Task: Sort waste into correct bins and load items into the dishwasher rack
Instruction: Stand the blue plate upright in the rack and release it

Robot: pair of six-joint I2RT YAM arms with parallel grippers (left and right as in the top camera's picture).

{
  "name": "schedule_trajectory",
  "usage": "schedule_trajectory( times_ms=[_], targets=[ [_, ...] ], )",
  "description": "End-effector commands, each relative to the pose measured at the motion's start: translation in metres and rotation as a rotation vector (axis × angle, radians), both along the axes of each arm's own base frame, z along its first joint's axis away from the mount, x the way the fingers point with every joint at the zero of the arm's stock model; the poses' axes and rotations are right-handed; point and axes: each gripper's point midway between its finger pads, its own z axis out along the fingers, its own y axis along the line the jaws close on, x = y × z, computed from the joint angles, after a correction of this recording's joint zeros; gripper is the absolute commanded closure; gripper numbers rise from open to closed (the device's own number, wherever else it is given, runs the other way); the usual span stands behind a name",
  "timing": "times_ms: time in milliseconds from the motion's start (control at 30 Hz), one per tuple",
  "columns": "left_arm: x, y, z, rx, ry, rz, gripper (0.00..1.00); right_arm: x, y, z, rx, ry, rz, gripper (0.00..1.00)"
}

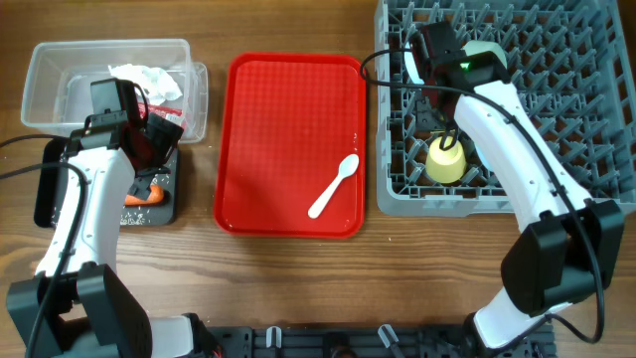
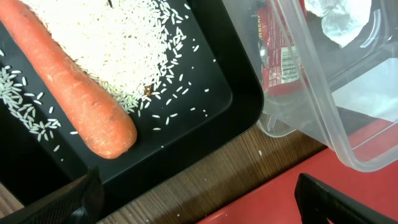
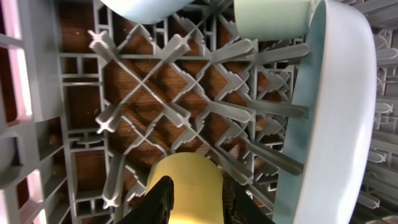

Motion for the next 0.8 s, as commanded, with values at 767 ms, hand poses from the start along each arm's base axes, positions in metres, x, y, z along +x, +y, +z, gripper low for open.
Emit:
schedule_trajectory(
  times_ms=[767],
  targets=[
    [-0.001, 0.004, 0.0, 0.01, 0.003, 0.018, 0.0, -0.011, -0.077, 0.08, 0.191, -0.168, -0.194, 0.72]
  ],
)
